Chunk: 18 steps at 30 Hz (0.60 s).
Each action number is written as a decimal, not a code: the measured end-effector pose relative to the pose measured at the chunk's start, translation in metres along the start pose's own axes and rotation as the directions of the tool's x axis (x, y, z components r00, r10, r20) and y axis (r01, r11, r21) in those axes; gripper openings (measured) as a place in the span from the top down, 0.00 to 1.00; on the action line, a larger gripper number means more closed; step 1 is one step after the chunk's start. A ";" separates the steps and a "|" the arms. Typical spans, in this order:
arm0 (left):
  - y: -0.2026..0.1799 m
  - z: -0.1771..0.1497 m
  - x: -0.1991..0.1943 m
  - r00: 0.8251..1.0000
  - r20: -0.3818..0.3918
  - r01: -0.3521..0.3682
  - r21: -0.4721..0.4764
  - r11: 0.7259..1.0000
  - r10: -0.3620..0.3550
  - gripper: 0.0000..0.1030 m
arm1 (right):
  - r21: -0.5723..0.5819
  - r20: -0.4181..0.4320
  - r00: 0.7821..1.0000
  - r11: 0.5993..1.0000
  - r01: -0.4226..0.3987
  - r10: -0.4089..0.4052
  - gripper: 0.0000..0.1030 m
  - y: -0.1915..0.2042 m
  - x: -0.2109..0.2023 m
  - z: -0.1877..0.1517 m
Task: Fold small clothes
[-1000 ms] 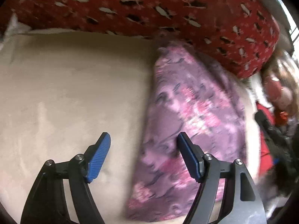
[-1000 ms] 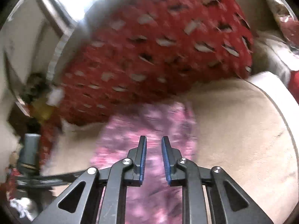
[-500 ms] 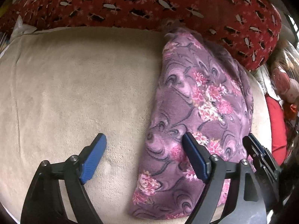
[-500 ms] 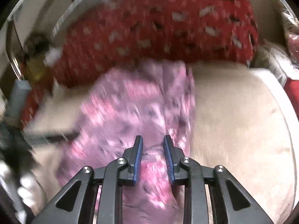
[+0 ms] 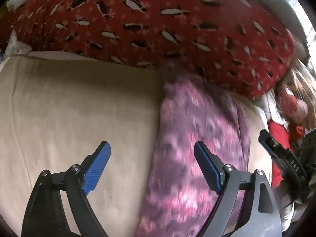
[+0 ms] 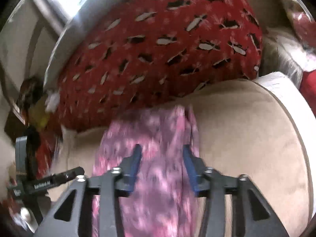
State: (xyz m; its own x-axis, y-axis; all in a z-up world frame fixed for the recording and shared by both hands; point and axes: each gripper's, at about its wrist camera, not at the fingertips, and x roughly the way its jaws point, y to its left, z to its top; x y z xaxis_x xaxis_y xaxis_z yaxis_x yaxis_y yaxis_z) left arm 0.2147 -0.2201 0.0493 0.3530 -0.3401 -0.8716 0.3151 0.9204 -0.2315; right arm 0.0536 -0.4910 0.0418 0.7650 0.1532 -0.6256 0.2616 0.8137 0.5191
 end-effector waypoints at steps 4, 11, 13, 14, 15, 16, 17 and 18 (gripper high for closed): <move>0.003 0.028 0.029 0.997 -0.079 0.014 -0.042 0.999 -0.017 0.15 | 0.019 -0.094 0.994 0.998 0.067 -0.065 0.51 0.000 0.051 0.027; 0.002 0.025 0.075 0.985 -0.165 0.037 -0.076 0.996 -0.049 0.15 | -0.048 -0.033 0.998 0.998 0.046 -0.048 0.96 -0.003 0.062 0.034; 0.002 0.023 0.087 0.983 -0.180 0.022 -0.073 0.997 -0.035 0.11 | 0.010 -0.145 0.983 0.993 0.118 -0.116 0.95 -0.024 0.084 0.026; 0.000 0.023 0.082 0.985 -0.170 0.022 -0.064 0.998 -0.033 0.11 | 0.015 -0.164 0.979 0.992 0.126 -0.122 0.95 -0.028 0.086 0.022; -0.003 0.025 0.077 0.985 -0.171 0.030 -0.052 0.998 -0.039 0.11 | 0.015 -0.139 0.983 0.993 0.120 -0.117 0.91 -0.026 0.081 0.022; -0.004 0.025 0.068 0.985 -0.165 0.050 -0.039 0.998 -0.056 0.11 | 0.004 -0.108 0.988 0.994 0.109 -0.108 0.86 -0.021 0.071 0.023; -0.003 0.024 0.058 0.987 -0.142 0.064 -0.035 0.997 -0.069 0.11 | -0.017 -0.082 0.990 0.994 0.112 -0.113 0.86 -0.015 0.061 0.023; -0.002 0.020 0.045 0.991 -0.106 0.078 -0.031 0.996 -0.081 0.11 | -0.045 -0.049 0.993 0.993 0.107 -0.110 0.86 -0.008 0.050 0.023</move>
State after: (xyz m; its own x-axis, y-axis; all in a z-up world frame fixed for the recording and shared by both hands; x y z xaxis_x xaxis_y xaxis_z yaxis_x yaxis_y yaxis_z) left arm 0.2478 -0.2414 0.0199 0.2307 -0.3908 -0.8911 0.3138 0.8967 -0.3121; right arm 0.1033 -0.5031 0.0193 0.7017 0.0906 -0.7067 0.3152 0.8500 0.4220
